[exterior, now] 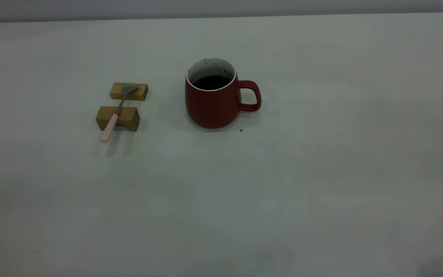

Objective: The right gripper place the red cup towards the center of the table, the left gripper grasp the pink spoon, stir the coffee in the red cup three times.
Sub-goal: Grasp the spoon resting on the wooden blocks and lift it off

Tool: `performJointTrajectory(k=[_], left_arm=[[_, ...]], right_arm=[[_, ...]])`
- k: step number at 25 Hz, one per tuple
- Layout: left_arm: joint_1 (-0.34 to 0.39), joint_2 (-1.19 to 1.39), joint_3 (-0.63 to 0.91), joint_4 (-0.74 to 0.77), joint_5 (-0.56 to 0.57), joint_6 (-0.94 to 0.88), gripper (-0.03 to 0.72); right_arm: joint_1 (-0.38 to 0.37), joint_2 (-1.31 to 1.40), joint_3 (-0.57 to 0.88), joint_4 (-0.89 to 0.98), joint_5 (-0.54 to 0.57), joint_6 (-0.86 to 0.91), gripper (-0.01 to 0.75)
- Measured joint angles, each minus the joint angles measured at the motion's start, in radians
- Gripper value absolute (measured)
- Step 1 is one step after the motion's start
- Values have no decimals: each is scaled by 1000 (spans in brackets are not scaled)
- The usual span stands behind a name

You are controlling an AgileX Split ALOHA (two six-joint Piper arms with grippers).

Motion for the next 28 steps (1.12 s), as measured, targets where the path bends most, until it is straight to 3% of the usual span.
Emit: performJointTrajectory(k=[4, 8, 17, 28], left_arm=[[0, 0, 0, -1, 0, 0, 571], [0, 0, 0, -1, 0, 0, 571], [0, 0, 0, -2, 0, 0, 571], [0, 0, 0, -2, 0, 0, 571]], right_arm=[[-88, -170, 23, -2, -73, 22, 587], [-146, -368, 33, -16, -75, 35, 587], [-160, -747, 41, -17, -49, 39, 587], [-160, -762, 41, -20, -43, 39, 587]])
